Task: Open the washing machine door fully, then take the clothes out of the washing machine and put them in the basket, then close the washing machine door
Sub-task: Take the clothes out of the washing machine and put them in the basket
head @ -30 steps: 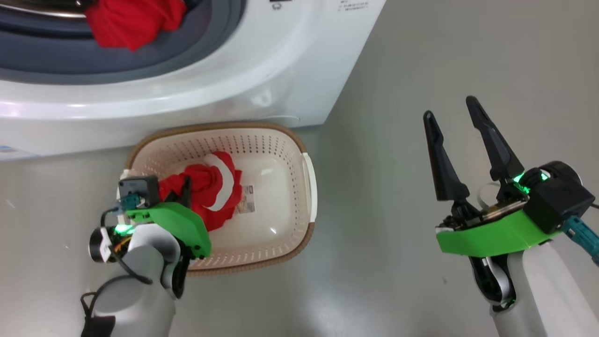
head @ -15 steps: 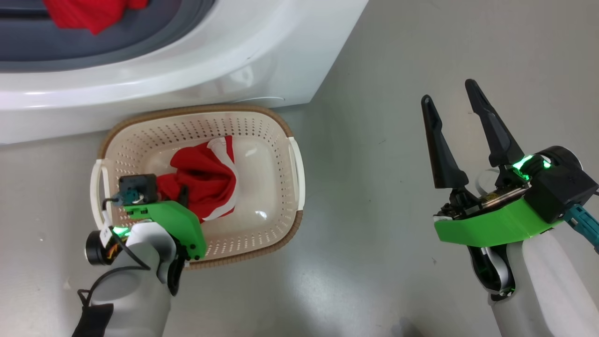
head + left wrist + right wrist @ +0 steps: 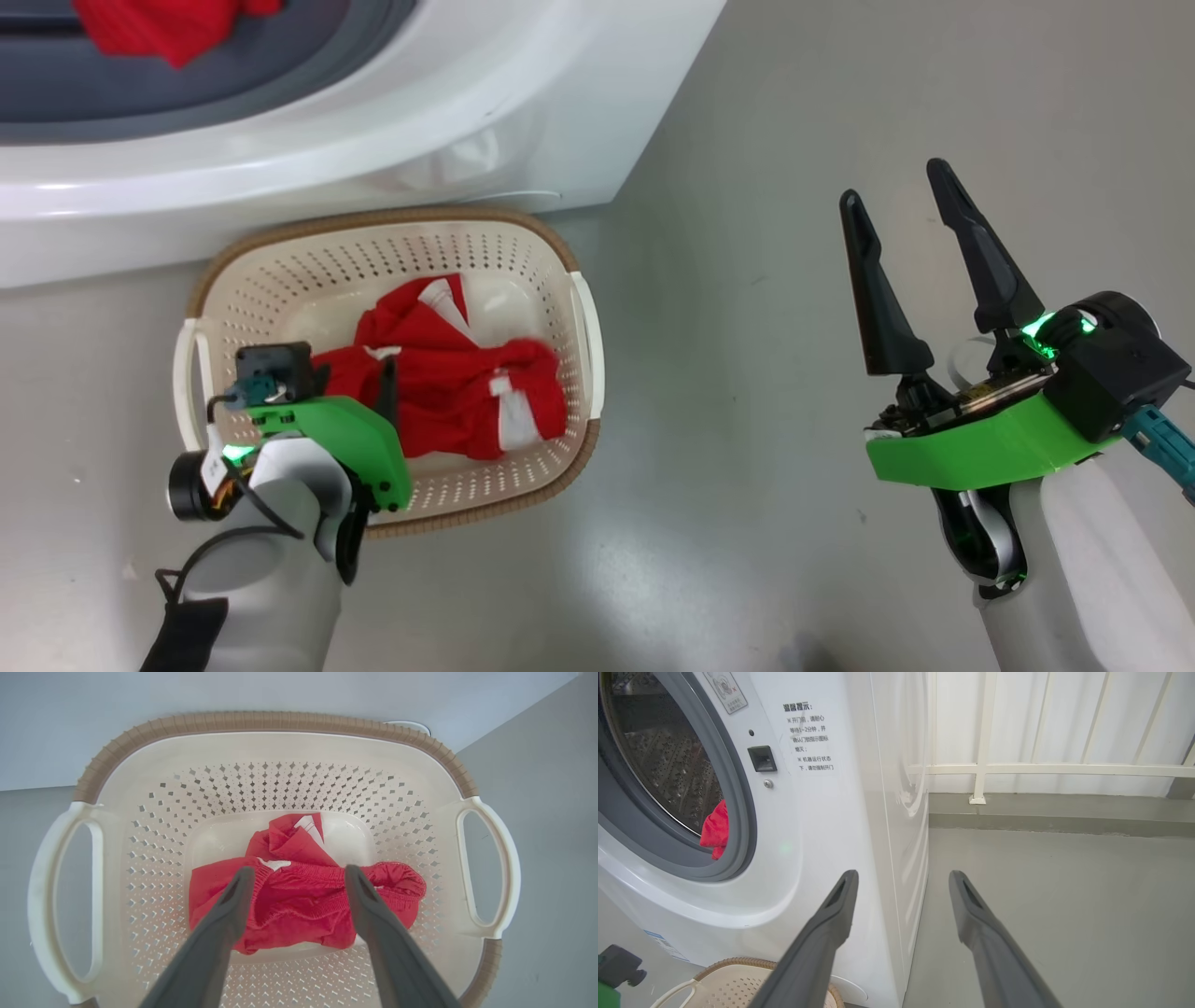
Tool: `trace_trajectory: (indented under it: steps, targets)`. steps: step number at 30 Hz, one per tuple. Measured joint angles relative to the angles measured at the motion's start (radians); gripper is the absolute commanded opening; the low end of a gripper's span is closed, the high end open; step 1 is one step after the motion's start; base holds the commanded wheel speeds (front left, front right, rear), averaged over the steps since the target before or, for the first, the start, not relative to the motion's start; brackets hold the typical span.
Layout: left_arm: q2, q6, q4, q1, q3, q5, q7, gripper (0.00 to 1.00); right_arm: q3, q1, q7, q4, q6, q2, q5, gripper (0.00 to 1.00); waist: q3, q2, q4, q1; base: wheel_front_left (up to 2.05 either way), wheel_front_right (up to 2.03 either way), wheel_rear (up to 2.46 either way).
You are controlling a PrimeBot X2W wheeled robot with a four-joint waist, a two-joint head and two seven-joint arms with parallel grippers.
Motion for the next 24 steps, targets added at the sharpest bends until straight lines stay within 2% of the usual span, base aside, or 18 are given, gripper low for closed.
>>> trace_trajectory:
  steps: [11,18,24]
  targets:
    - [0.0,0.01,-0.113,0.025,-0.011,-0.062,-0.058,1.0,-0.019,0.007,0.0,0.019,0.0,0.0,-0.002,1.0,-0.078,0.0,0.026,0.0,0.0,0.0,0.0]
    - [0.0,0.036,-0.367,0.136,0.01,-0.055,-0.058,1.0,-0.053,0.041,0.0,0.024,0.0,0.0,-0.014,1.0,-0.146,0.0,0.055,0.0,0.0,0.0,0.0]
    - [0.001,0.065,-0.616,0.264,0.043,0.005,-0.058,1.0,-0.075,0.073,0.0,0.042,0.0,0.0,-0.029,1.0,-0.212,0.0,0.08,0.0,0.0,0.0,0.0]
